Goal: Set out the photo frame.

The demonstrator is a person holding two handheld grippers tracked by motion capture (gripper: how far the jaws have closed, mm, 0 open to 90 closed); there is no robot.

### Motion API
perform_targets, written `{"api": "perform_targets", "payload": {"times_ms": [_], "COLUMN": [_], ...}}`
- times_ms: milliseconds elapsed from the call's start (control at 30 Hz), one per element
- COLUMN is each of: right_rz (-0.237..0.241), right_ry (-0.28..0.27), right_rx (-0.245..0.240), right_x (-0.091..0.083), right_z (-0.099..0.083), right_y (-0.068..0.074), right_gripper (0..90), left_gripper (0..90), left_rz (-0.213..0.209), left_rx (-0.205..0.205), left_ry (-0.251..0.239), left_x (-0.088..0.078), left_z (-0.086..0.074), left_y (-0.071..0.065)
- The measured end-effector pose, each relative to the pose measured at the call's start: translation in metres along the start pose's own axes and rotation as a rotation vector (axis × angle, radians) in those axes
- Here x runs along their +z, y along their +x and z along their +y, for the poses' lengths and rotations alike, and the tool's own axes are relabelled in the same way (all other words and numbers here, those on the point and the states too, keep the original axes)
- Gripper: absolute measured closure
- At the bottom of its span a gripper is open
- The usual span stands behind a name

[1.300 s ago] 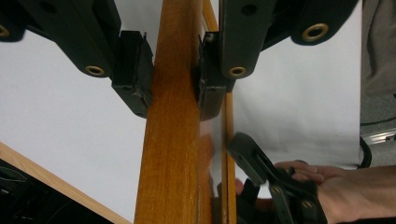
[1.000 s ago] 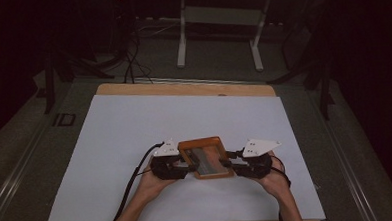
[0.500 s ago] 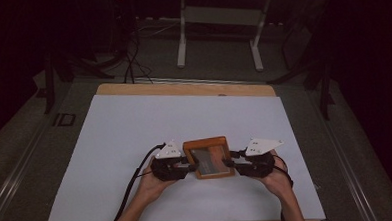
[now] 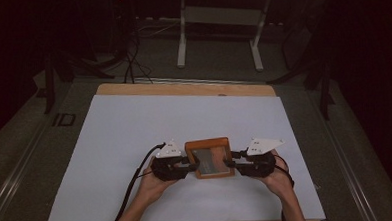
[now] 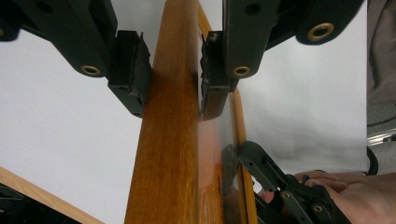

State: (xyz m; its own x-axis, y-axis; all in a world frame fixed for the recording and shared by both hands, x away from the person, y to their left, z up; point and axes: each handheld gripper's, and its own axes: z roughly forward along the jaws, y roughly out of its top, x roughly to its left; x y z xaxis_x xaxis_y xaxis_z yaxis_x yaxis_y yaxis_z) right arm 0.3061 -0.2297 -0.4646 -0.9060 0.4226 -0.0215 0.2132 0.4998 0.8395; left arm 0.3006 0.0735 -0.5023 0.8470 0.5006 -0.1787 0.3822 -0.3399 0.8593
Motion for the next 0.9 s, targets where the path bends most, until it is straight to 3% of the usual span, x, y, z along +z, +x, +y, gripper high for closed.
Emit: {"api": "perform_targets", "payload": {"times_ms": [900], "right_rz": [-0.007], "right_ry": [-0.038], "right_rx": [0.004], "right_x": [-0.003], "right_z": [0.012], "right_y": [0.006], "right_gripper": [65.5], "left_gripper": [64.8], "left_rz": [0.031], "left_rx": [-0.001], "left_ry": [-0.014], "left_x": [-0.019], "left_z": [0.013], "left_y": [-0.004]}}
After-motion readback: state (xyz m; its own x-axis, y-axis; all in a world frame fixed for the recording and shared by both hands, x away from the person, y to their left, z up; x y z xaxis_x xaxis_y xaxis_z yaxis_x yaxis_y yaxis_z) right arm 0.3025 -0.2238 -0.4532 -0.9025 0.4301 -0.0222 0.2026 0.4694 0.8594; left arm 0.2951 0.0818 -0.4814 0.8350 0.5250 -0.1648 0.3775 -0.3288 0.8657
